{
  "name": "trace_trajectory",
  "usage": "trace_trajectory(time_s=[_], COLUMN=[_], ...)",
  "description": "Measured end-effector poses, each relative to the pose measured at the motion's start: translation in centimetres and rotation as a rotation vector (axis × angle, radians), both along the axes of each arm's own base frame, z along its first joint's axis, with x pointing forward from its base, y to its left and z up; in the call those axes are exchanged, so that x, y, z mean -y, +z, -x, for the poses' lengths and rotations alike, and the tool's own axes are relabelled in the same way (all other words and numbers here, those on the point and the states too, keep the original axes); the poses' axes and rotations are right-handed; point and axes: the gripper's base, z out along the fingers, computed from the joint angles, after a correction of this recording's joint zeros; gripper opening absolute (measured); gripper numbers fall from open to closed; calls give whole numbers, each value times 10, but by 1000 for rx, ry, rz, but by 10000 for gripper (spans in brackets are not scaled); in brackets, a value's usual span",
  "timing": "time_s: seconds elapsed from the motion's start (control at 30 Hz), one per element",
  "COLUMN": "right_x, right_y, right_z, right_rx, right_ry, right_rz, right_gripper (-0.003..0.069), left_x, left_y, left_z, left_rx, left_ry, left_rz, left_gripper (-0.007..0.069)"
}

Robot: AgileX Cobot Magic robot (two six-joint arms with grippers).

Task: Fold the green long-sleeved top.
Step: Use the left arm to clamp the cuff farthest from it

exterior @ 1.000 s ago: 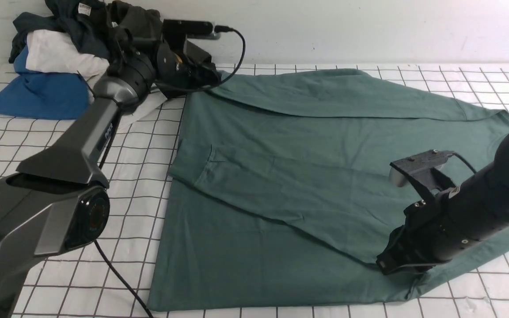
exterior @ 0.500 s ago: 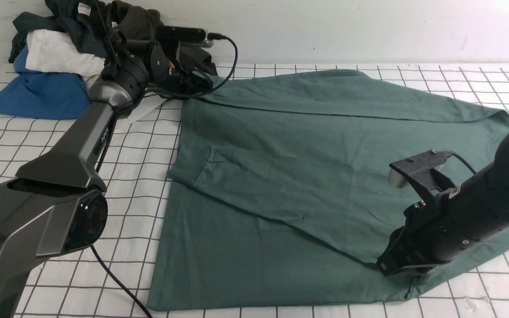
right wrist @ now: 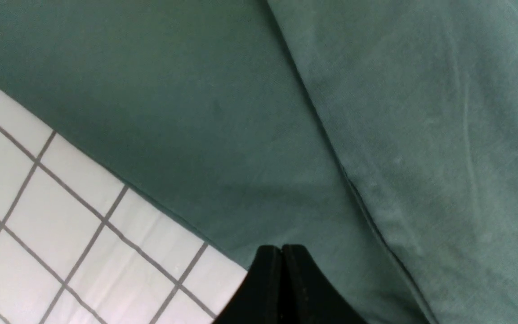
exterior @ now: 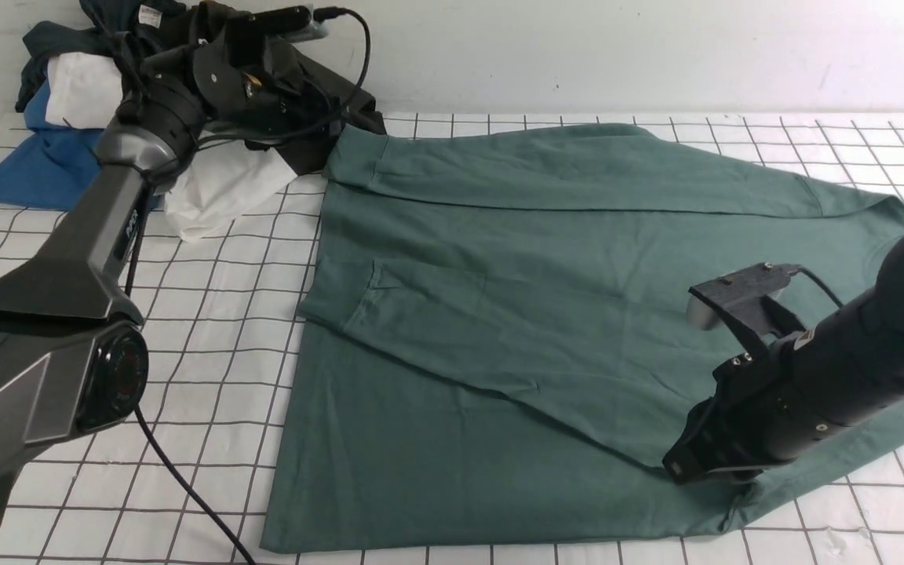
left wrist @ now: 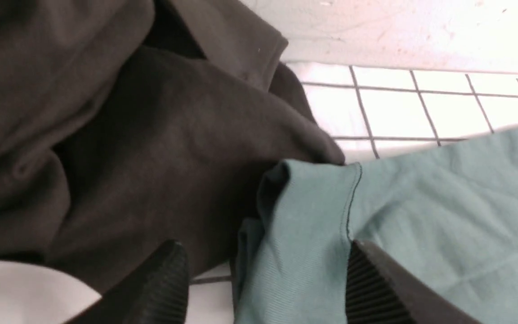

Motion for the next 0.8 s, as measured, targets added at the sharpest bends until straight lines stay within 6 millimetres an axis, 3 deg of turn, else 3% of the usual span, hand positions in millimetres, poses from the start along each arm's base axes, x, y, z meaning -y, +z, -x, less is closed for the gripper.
trace_trajectory(time_s=[0.17,0.3,0.4,0.5,0.67,0.8], right_x=[-1,-2,-2,-2,-3,-3], right_y=[-7,-8,-7,-7,-7,-7], right_z=[-2,-3,-3,-3,-3,-1], right_rx=[-18,-23,-22,-20,-24,-40], right_ry=[-11,-12,-11,-10,-4,18], right_rz=[-4,-6,-10,-12,-18,-17], right_gripper=[-10,-10,-10,-10,-10,-10], left_x=[2,2,6,13,17,20], left_y=[-36,-44,-47,-47,-30,27], left_z=[-4,-8,-9,-8,-2,11], left_rx=[-22,20,47,47,21,35], left_ry=[1,27,22,-18,-83,-162], left_rz=[-4,0,-12,-44,-72,-95], left_gripper=[347,269,115,20,-5,-5])
